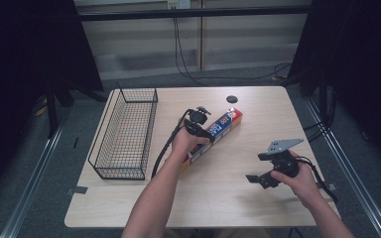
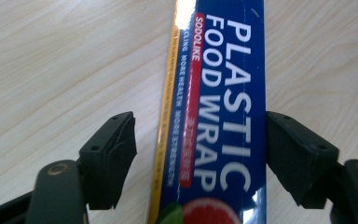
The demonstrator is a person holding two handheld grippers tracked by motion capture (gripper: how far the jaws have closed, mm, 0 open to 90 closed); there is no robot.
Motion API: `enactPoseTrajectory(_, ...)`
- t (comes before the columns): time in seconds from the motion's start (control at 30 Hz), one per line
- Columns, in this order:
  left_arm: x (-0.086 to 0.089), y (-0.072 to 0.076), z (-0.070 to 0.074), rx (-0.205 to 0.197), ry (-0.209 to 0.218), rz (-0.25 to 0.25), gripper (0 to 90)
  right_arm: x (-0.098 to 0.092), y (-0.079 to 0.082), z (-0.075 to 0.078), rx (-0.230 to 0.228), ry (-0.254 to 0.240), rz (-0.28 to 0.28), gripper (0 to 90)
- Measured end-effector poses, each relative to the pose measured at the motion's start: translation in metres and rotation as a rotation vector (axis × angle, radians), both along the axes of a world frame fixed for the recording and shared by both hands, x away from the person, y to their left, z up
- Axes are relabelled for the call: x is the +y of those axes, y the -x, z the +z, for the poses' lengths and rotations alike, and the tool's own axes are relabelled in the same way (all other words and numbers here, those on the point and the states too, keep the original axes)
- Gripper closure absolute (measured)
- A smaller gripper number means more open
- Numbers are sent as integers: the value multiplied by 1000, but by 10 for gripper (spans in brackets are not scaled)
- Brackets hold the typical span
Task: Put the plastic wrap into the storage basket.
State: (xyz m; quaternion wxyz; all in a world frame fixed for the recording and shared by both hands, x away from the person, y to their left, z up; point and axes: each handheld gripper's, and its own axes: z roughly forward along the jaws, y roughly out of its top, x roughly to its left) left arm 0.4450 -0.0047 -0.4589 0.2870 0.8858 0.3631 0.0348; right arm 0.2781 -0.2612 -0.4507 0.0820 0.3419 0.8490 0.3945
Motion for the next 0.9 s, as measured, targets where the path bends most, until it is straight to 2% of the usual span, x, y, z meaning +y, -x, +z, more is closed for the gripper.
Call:
enactPoseTrajectory(0.1,-4,1,-2,-15,-16,-10,375,-1,1,0,1,-1,-4,48)
enactPoseTrajectory(0.17,-5,2,2,-10,-48,-12,397,-2,1,0,-2,-1,-5,48)
enactPoseTrajectory(0.2,-6,3,5,-3,-84,-13,404,-2,1,0,-4,2,-7,48)
enactPoseTrajectory(0.27,-6,5,7,15,-110,13,418,-3,1,1,-3,-3,-4,48)
enactPoseTrajectory(0.4,1,7,14,51,-143,21,426,-3,1,1,-4,-6,-6,48)
enactPoseTrajectory(0.47,4,9,19,52,-134,25,428,-3,1,1,-2,-6,-4,48)
enactPoseTrajectory(0.53,9,9,27,79,-135,45,430,-2,1,0,-4,-7,-4,48)
enactPoseTrajectory(0.73,18,14,48,73,-160,46,434,-3,2,1,-5,-5,-8,48)
enactPoseTrajectory(0.83,23,16,58,64,-134,84,434,-3,2,2,-9,-2,-11,48)
enactPoseTrajectory(0.9,26,17,67,61,-156,81,433,-3,2,2,-7,-5,-10,48)
